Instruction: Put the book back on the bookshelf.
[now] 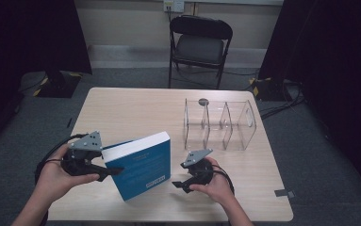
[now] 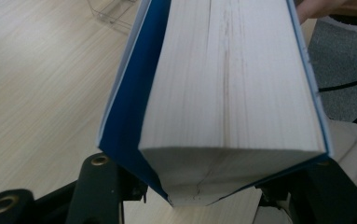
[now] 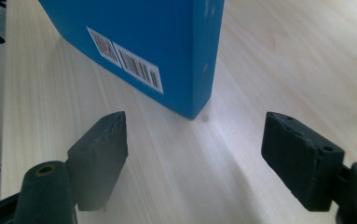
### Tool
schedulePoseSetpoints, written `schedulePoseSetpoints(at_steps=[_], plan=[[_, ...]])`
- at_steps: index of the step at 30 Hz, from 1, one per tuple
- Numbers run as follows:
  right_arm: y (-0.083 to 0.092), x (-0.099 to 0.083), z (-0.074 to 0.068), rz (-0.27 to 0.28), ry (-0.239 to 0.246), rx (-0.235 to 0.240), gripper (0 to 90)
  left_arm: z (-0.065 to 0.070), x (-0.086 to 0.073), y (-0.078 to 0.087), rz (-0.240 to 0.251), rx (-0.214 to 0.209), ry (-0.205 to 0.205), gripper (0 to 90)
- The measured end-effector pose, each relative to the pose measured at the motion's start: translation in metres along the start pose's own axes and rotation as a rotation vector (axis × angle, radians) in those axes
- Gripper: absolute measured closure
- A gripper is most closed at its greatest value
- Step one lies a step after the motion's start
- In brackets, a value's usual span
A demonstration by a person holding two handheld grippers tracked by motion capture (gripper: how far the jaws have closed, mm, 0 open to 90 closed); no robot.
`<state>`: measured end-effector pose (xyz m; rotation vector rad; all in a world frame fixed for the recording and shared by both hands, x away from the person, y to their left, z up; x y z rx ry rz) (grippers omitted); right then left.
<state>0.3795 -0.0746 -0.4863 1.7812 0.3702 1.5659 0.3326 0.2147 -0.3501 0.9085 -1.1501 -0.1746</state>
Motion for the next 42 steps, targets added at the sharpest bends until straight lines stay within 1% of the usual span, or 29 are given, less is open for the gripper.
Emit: schedulePoseSetpoints(at_steps=[3,7,9,10,11,12,18,19,20,22,24,25,27,28,34,37,40,42], plan=[[0.003,0.009,0.001,0.020,0.008,0.016,22.9,0.000,-0.001,0.000,0.005,0.000,0.002,46.4],[0.004,0.019,0.001,0.028,0.021,0.034,23.6,0.001,-0.001,0.001,0.004,0.005,-0.001,46.4],[0.004,0.023,0.000,0.026,0.033,0.042,23.8,0.001,-0.001,0.001,0.006,0.003,0.002,46.4],[0.004,0.025,0.000,0.028,0.034,0.048,23.9,0.001,-0.002,0.002,-0.002,0.008,-0.005,46.4],[0.004,0.027,0.000,0.028,0.035,0.048,24.2,0.001,-0.002,0.002,0.003,0.006,-0.005,46.4],[0.004,0.029,-0.001,0.031,0.038,0.059,24.3,0.000,-0.002,0.002,0.003,0.008,-0.005,46.3],[0.006,0.037,0.000,0.042,0.047,0.073,24.2,-0.001,-0.005,0.003,0.012,0.008,0.007,45.5],[0.006,0.039,0.000,0.047,0.046,0.081,24.2,-0.001,-0.005,0.004,0.007,0.011,0.003,45.1],[0.007,0.041,0.000,0.054,0.047,0.090,24.2,-0.001,-0.005,0.004,0.010,0.009,0.008,45.2],[0.008,0.044,0.000,0.064,0.053,0.109,24.2,-0.001,-0.005,0.004,0.012,0.009,0.001,45.1],[0.009,0.048,-0.001,0.063,0.056,0.110,24.2,0.000,-0.005,0.004,0.003,0.015,-0.005,45.1],[0.009,0.049,0.000,0.065,0.061,0.105,24.2,0.000,-0.005,0.004,0.007,0.013,-0.004,45.0],[0.010,0.054,-0.001,0.073,0.061,0.123,24.4,0.000,-0.005,0.004,0.006,0.010,-0.006,45.0],[0.011,0.056,-0.001,0.071,0.064,0.132,24.6,0.000,-0.005,0.004,0.006,0.009,-0.004,45.0],[0.013,0.068,-0.002,0.056,0.090,0.143,25.0,0.000,-0.006,0.006,-0.001,0.013,-0.006,44.9],[0.014,0.072,-0.001,0.048,0.098,0.145,25.2,0.000,-0.007,0.006,0.007,0.008,0.000,44.9],[0.015,0.076,-0.001,0.035,0.112,0.144,25.8,0.000,-0.009,0.008,0.003,0.008,0.004,44.9],[0.016,0.078,-0.001,0.033,0.117,0.149,25.9,0.000,-0.010,0.008,0.020,0.006,0.013,44.9]])
Point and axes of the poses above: each handheld gripper's, and its own axes: y roughly backward along the jaws, x roughly out of its top, z roughly to its right, the point moved 4 cm from there along -y, roughly forward along the jaws, and after that the axes turned 5 degrees about y, right-handed, at the moved point
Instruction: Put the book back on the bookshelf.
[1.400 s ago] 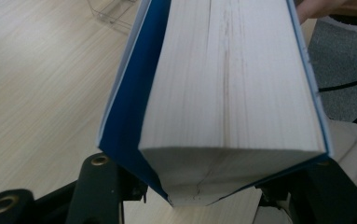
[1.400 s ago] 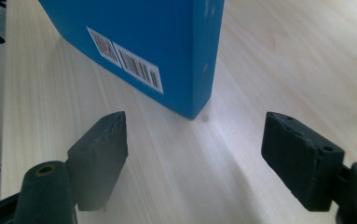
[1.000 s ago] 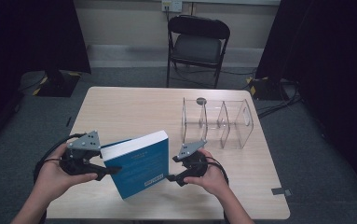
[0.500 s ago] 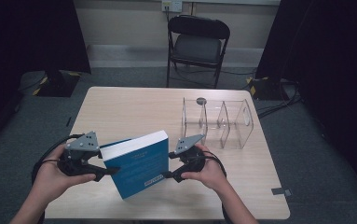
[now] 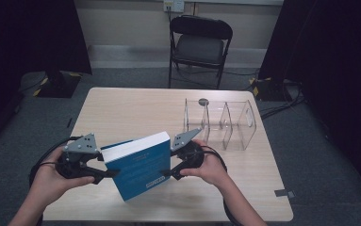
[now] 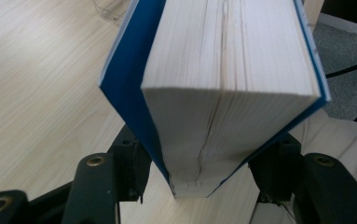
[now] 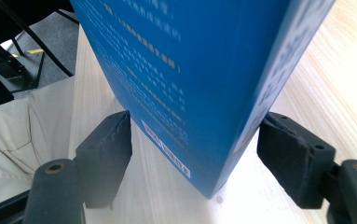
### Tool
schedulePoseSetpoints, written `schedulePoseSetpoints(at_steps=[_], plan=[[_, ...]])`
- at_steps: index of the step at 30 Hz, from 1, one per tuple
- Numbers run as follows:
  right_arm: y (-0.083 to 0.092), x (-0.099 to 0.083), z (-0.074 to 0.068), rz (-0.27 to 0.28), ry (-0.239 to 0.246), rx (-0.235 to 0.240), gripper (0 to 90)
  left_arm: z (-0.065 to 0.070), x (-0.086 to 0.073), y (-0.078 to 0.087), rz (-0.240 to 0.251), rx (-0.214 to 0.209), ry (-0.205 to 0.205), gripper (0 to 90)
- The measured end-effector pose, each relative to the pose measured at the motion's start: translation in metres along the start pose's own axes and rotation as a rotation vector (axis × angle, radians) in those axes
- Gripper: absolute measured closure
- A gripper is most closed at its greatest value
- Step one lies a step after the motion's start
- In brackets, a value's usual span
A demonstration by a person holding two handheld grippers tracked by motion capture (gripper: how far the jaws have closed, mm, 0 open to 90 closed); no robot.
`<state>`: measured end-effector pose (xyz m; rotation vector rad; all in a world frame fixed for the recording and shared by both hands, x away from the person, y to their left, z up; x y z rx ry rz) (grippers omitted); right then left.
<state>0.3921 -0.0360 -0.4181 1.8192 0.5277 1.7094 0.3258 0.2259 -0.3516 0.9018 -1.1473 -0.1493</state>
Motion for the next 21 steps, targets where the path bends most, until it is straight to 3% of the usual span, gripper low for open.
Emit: schedulePoseSetpoints(at_steps=[8,12,21], plan=[[0.006,0.009,0.004,0.011,0.017,0.018,27.5,-0.005,-0.013,0.008,0.002,-0.002,0.010,44.2],[0.008,0.013,0.006,0.024,0.018,0.024,27.8,-0.009,-0.024,0.010,0.009,-0.006,0.036,42.7],[0.011,0.024,0.006,0.066,0.022,0.051,29.1,-0.029,-0.064,0.005,-0.019,0.019,0.104,42.0]])
Point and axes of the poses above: each handheld gripper's, and its own axes: y roughly backward along the jaws, x roughly out of its top, z roughly to its right, the point moved 4 cm from there along -y, roughly forward along the jaws, and after that the axes turned 5 degrees about y, right-handed, at the moved point
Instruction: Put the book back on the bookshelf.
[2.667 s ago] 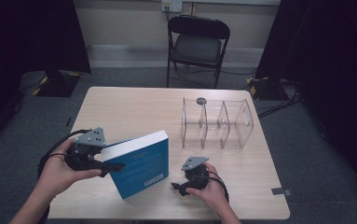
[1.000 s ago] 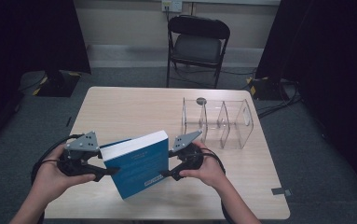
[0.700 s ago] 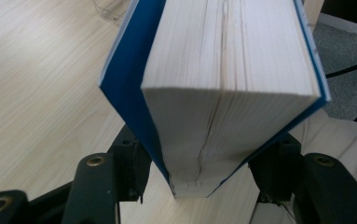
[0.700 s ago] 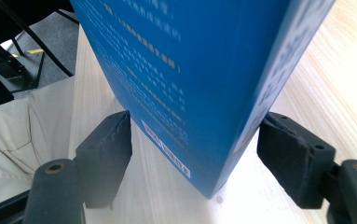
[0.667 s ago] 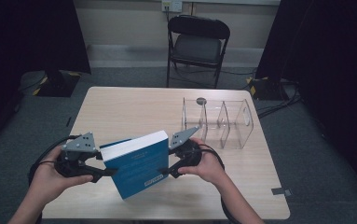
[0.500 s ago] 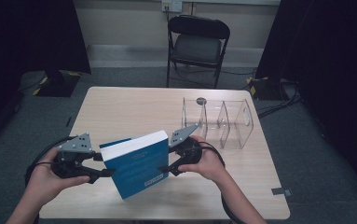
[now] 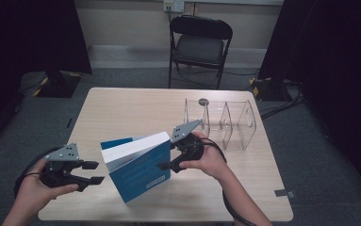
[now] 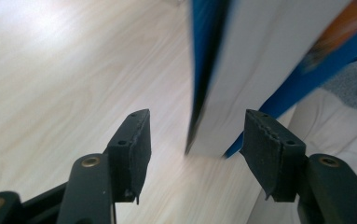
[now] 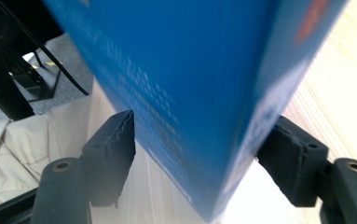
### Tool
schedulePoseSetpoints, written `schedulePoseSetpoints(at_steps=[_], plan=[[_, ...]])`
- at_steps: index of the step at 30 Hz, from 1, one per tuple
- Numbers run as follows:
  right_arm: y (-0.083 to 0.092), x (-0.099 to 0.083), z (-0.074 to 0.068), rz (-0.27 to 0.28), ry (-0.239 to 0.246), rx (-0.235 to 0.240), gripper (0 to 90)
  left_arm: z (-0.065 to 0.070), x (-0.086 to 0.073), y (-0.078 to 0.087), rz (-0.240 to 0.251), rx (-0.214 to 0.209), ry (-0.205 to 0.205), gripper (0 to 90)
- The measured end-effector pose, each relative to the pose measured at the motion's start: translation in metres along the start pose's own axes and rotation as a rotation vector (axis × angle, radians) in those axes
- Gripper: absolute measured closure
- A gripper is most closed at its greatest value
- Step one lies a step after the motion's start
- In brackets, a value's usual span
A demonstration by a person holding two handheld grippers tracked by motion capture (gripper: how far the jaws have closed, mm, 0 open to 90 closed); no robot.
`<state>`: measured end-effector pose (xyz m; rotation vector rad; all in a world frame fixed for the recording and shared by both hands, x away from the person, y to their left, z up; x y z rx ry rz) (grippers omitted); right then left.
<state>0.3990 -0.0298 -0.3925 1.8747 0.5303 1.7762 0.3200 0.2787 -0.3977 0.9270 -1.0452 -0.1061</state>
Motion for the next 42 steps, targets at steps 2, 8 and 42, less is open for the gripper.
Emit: schedulePoseSetpoints(at_steps=[2,8,42], plan=[[-0.001,0.001,0.000,-0.014,0.004,-0.010,29.9,-0.005,-0.010,-0.004,-0.007,0.003,0.020,41.6],[-0.001,0.007,0.000,-0.019,0.014,-0.014,29.8,-0.021,-0.037,-0.024,-0.047,0.017,0.049,41.5],[0.008,0.044,-0.001,-0.057,0.076,-0.016,31.1,-0.050,-0.087,-0.088,0.059,0.077,-0.071,18.8]])
Point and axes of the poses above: each handheld gripper's, and its own axes: y roughly backward along the jaws, x roughly out of its top, z roughly to its right, the point moved 4 cm from there along -y, roughly forward along the jaws, and after that the axes turned 5 degrees about y, right-handed, at the moved point
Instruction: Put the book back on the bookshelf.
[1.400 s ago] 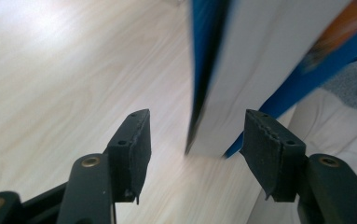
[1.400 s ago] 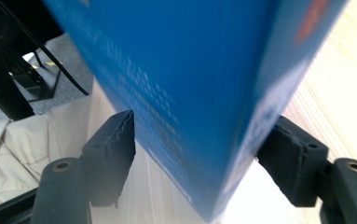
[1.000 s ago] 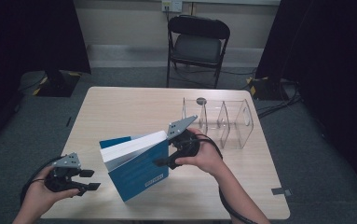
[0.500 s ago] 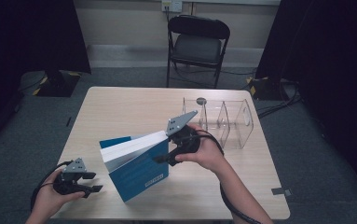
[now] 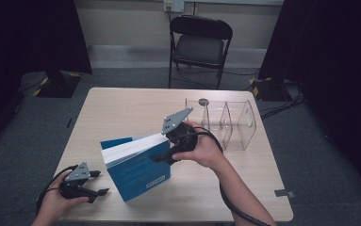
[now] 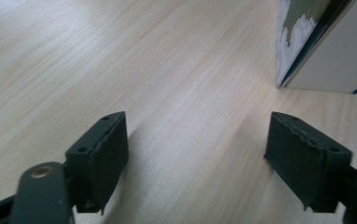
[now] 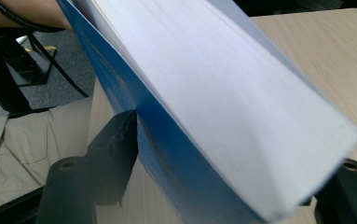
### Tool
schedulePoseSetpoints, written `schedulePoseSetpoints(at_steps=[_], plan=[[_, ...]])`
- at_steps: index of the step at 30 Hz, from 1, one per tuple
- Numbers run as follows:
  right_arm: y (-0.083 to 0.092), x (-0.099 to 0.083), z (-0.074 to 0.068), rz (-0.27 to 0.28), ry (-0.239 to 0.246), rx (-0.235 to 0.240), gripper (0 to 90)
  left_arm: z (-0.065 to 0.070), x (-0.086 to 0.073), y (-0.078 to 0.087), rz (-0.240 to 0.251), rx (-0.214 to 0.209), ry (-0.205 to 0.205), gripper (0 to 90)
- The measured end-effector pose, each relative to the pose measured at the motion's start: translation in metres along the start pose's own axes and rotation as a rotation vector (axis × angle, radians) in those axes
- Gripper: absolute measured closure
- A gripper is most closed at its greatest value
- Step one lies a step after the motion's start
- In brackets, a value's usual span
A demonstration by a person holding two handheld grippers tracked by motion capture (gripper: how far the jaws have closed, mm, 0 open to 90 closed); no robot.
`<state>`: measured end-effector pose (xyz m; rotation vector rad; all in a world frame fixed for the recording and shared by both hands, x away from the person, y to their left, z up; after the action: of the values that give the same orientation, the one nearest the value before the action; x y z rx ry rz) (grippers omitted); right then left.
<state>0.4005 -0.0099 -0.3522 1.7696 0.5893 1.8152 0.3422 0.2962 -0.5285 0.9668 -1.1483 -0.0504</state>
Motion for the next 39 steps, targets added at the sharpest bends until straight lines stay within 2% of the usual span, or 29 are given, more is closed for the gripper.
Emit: schedulePoseSetpoints(at_steps=[3,5,6,7,10,11,13,15,21,25,29,35,39], plan=[[-0.001,0.000,0.000,0.005,0.002,-0.015,32.2,0.001,0.000,-0.001,-0.005,-0.003,-0.007,16.8],[-0.001,0.000,0.000,0.004,0.007,-0.017,35.3,0.000,0.000,-0.001,-0.006,0.004,-0.019,15.3],[0.000,0.000,0.000,0.002,0.024,-0.015,38.2,0.000,0.000,-0.001,-0.005,0.004,-0.019,15.3],[0.001,-0.001,0.000,0.000,0.027,-0.012,41.3,0.000,0.000,-0.001,-0.005,0.004,-0.018,15.3],[0.007,-0.002,-0.004,0.034,0.043,0.021,61.4,0.001,0.000,-0.001,-0.005,0.001,-0.011,15.2],[0.007,-0.002,-0.006,0.046,0.026,0.014,61.7,0.002,0.000,-0.001,-0.003,-0.003,0.001,15.1],[0.006,-0.001,-0.010,0.034,0.015,-0.018,62.0,0.001,0.000,-0.001,-0.002,-0.002,-0.001,15.1],[0.006,-0.002,-0.009,0.041,-0.005,-0.039,62.0,0.002,0.000,-0.001,-0.007,0.000,0.005,15.1],[0.013,-0.008,-0.010,0.042,-0.027,-0.066,62.0,0.002,0.000,-0.001,-0.007,0.005,-0.002,15.1],[0.028,-0.019,-0.007,0.028,-0.053,-0.119,62.0,0.003,0.000,-0.001,-0.007,0.003,0.007,15.0],[0.042,-0.031,-0.012,0.025,-0.085,-0.140,61.9,0.003,0.000,-0.001,-0.007,0.003,0.008,15.0],[0.046,-0.036,-0.020,0.042,-0.062,-0.140,61.9,0.004,0.000,-0.001,-0.008,0.006,0.019,14.6],[0.047,-0.037,-0.022,0.048,-0.070,-0.155,61.7,0.005,0.000,-0.002,-0.005,0.004,0.027,13.6]])
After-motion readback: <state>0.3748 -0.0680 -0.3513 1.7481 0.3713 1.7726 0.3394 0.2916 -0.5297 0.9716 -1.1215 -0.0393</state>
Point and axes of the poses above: each handheld gripper's, and its own axes: y roughly backward along the jaws, x roughly out of its top, z roughly to its right, the point moved 4 cm from there along -y, roughly forward along the jaws, and after that the axes turned 5 degrees about y, right-handed, at the moved point
